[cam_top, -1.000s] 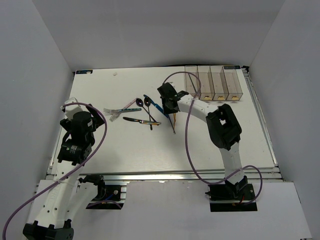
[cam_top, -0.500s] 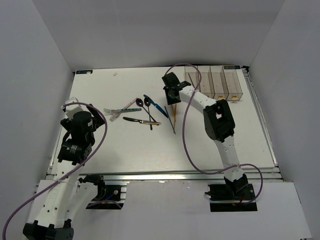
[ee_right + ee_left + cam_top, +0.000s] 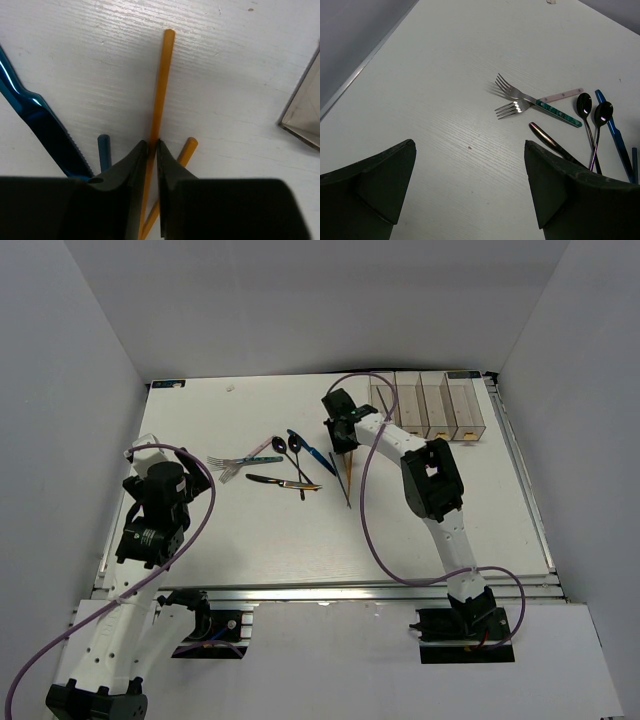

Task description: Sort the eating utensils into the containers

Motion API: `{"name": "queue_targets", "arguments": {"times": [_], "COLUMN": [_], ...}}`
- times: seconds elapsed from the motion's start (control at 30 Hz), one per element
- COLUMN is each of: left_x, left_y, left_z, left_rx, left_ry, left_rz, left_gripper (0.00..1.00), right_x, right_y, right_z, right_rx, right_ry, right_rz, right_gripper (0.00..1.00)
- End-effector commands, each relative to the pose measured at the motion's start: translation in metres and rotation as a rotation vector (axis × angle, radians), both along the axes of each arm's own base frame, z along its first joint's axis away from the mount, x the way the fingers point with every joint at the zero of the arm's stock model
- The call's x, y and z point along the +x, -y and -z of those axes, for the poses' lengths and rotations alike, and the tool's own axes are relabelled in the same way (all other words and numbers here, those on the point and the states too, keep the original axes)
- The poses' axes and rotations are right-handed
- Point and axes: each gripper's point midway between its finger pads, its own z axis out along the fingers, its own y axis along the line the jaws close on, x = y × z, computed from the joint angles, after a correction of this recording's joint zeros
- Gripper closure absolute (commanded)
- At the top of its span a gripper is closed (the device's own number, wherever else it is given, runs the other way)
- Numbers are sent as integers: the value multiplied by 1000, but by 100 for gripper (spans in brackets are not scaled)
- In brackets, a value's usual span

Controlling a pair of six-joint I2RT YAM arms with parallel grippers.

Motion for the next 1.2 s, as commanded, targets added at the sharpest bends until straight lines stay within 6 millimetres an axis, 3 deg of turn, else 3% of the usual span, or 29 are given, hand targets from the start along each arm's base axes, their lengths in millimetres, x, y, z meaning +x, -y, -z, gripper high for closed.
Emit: {"name": "queue_targets", "arguments": {"times": [0.0,0.03,0.07,0.1,0.17,0.23,0.27,0.3,0.43,0.5,0.8,0.9,0.97,1.07,1.17], "left_x": [1,1,1,1,2,1,2,2,6,8,8,8,9,9,9], "left_y": [3,3,3,3,3,3,4,3,7,9,9,9,10,10,11], "left_z": [0,0,0,-1,-1,1,1,1,6,9,11,12,11,11,12], "left_rx": [1,1,0,0,0,1,0,0,1,2,4,3,2,3,3], "left_ry": [3,3,4,7,6,1,1,1,-22,-36,-43,-44,-43,-44,-47], "left_rz": [21,20,21,21,21,20,22,21,41,49,51,52,55,57,59], "left_gripper": [2,2,2,2,2,2,2,2,2,2,2,2,2,2,2], "right_x": [1,1,0,1,9,21,29,44,91,115,140,144,146,146,146], "right_y": [-5,-5,-7,-13,-20,-7,5,29,90,108,128,130,129,129,130], "right_z": [2,1,-7,-28,-98,-148,-155,-155,-141,-141,-125,-116,-114,-115,-128], "right_rx": [11,19,40,87,194,248,244,232,169,163,165,178,174,177,182], "right_ry": [-10,-12,-8,21,118,194,206,211,242,278,304,296,301,299,320], "right_rz": [-1,10,15,14,32,65,84,126,214,192,211,205,197,194,191], "right_gripper": [83,88,100,100,100,100,100,100,100,100,100,95,89,65,52]}}
